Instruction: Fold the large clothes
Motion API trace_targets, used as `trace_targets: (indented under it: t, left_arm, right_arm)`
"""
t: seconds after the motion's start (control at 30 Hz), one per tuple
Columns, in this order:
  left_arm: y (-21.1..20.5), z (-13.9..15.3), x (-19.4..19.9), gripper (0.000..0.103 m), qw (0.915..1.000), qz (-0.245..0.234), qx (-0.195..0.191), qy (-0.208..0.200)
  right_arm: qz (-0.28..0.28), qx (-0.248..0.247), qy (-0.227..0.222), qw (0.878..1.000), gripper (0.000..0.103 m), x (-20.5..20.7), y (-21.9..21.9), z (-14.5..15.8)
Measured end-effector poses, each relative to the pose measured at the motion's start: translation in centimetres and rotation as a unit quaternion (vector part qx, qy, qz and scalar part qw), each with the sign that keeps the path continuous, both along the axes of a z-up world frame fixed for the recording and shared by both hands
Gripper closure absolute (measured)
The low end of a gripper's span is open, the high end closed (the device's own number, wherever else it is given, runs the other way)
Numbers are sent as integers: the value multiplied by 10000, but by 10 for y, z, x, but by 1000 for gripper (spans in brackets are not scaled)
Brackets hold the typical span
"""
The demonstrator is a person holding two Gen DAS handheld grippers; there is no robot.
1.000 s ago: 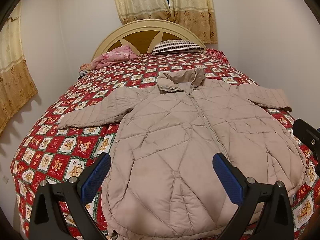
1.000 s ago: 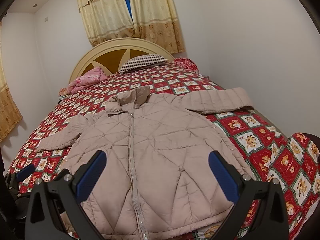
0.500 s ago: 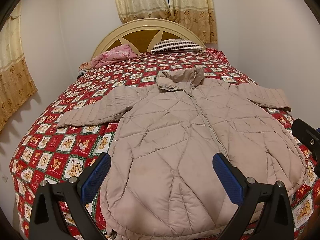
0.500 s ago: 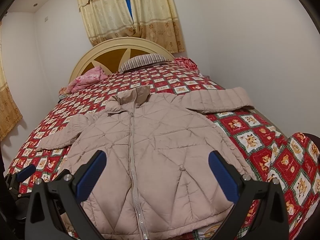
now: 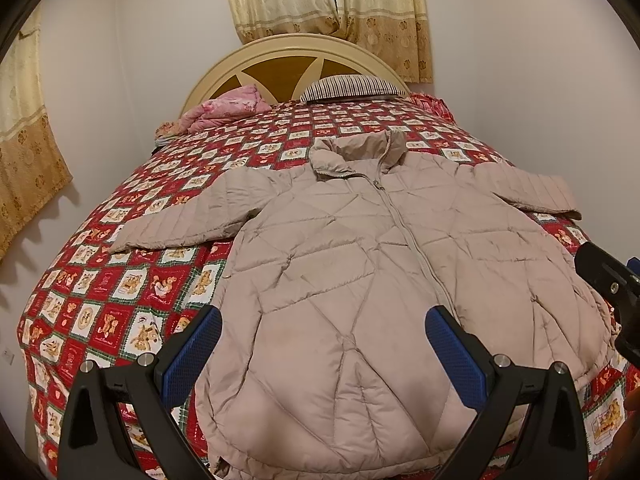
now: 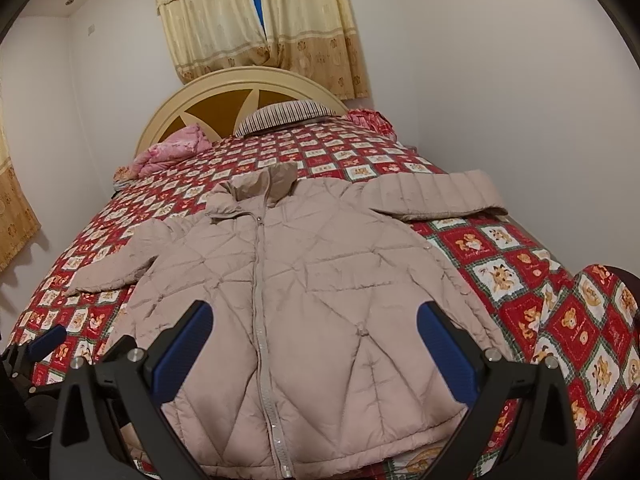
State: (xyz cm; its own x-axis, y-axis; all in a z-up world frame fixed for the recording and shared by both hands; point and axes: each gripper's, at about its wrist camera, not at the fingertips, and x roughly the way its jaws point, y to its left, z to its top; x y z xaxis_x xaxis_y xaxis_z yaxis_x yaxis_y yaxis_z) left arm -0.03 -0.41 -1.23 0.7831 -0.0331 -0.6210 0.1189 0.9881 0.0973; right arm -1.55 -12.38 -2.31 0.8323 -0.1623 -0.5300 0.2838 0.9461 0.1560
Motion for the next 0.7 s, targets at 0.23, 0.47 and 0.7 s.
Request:
trace_targets:
  t: [0.23,0.47,0.7]
  left_arm:
    - [-2,-4,2,1,10000,-66,9,73]
    - [-2,-15,18,1,9996,-166,-69,230]
    - [1,-22,70,1,9999,-45,20,158]
  right_arm:
    - [-43,32,55,10000,0,4,-4,-1]
    - [-96,-72,178,9998,0,11,-7,-7]
    - [-495,-338,517,9969,0,39,-42,-16]
